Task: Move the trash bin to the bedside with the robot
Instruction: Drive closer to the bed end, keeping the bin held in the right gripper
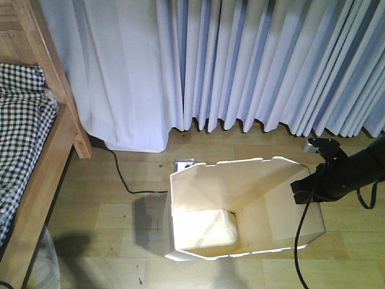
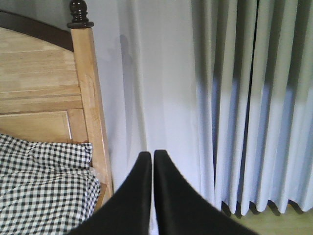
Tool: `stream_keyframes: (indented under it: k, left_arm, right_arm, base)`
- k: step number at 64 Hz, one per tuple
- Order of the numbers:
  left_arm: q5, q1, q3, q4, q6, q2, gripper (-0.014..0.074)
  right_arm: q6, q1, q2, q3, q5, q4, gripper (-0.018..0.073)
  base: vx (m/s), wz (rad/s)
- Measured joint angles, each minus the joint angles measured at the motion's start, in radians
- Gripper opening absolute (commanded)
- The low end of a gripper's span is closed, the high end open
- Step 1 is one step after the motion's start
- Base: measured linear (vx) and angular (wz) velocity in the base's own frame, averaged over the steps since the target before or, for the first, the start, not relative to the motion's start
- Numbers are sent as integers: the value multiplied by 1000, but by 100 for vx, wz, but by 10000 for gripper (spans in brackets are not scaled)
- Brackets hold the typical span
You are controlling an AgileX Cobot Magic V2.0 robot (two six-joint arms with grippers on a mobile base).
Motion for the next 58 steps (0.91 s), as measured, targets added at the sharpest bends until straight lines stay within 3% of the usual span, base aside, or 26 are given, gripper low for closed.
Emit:
stream_keyframes:
  k: [58]
  left_arm:
    - [0, 0, 0, 0, 0, 0, -6]
  right_arm:
    - [0, 0, 0, 0, 0, 0, -3]
  base:
    - [11, 0]
